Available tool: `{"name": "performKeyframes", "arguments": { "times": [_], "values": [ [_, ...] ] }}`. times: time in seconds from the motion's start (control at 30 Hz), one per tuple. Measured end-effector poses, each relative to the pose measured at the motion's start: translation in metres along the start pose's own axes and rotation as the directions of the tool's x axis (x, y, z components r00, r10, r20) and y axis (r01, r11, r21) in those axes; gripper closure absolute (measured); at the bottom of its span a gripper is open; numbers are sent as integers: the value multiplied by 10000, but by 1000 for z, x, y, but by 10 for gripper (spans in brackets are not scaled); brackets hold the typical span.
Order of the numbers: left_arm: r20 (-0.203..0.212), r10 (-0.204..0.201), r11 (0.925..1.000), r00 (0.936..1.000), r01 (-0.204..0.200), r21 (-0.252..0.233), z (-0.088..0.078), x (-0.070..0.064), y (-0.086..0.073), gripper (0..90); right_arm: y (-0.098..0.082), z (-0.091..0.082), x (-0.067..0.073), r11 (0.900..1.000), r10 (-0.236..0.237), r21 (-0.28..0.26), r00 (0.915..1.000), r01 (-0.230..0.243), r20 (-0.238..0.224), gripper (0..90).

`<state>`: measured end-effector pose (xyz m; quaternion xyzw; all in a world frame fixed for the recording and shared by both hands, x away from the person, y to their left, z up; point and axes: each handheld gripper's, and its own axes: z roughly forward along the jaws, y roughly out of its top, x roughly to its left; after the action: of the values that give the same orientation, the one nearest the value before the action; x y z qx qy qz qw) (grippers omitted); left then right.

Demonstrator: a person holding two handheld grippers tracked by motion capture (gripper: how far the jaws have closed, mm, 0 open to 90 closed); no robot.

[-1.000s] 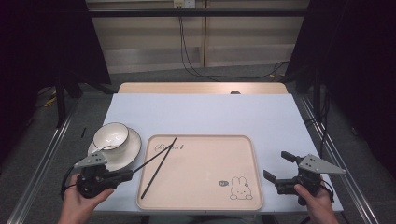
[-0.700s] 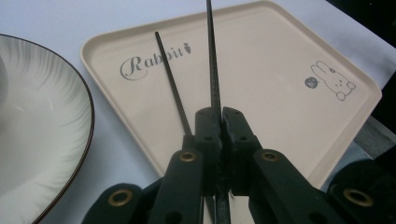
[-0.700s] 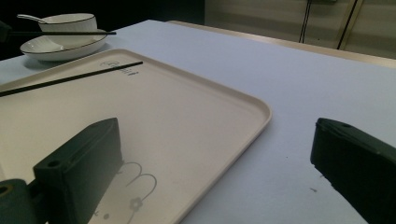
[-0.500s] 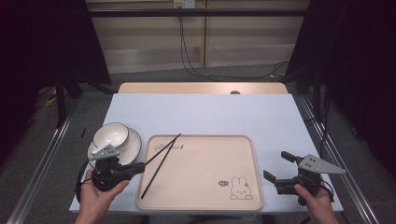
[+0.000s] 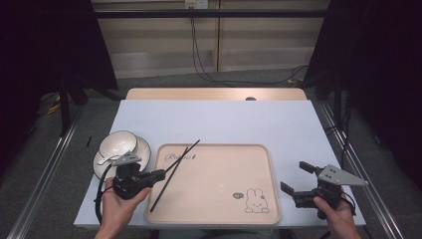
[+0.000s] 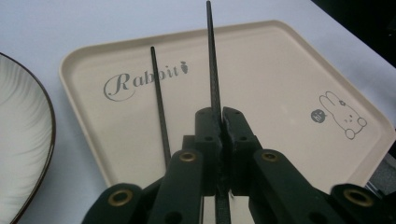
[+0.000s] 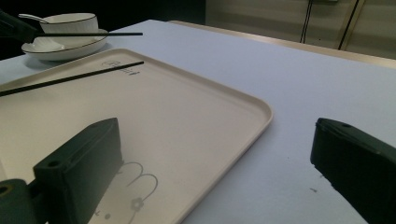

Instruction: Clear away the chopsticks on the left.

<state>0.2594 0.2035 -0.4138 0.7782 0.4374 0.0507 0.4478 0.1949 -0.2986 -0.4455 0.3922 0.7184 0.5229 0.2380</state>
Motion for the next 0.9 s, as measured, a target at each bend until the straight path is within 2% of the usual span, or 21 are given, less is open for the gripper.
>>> {"name": "performKeyframes", "arguments": {
  "times": [0.13,0.33,0.47,0.5,0.53,0.57,0.67,0.7,0.77,0.9],
  "values": [
    [47,79,9998,10000,-80,170,6,-3,4,857,0,0,0,10000,27,25,10000,-27,-12,18],
    [-232,-42,9998,9997,46,209,15,-8,9,857,0,0,0,10000,35,37,10000,-35,-20,18],
    [-578,-160,9992,9982,180,344,21,-8,10,858,0,0,0,10000,32,25,10000,-32,-17,18],
    [-749,-278,9989,9968,306,358,24,-7,9,857,0,0,0,10000,41,27,10000,-41,-19,18],
    [-749,-278,9989,9968,306,358,24,-7,9,858,0,0,0,10000,41,27,10000,-41,-19,18],
    [-847,-481,9979,9952,516,396,27,-7,6,858,0,0,0,10000,32,19,10000,-32,-16,18],
    [-829,-526,9968,9952,573,549,30,-5,3,857,0,0,0,10000,33,38,10000,-32,-6,18],
    [-939,-631,9965,9936,679,495,32,-6,2,857,0,0,0,10000,33,38,10000,-33,-8,18],
    [-1111,-602,9953,9920,681,687,33,-4,0,857,0,0,0,10000,26,10,10000,-26,-8,18],
    [-1233,-664,9935,9902,770,834,38,-4,-4,857,0,0,0,10000,-3,11,10000,3,-19,18]
  ]
}}
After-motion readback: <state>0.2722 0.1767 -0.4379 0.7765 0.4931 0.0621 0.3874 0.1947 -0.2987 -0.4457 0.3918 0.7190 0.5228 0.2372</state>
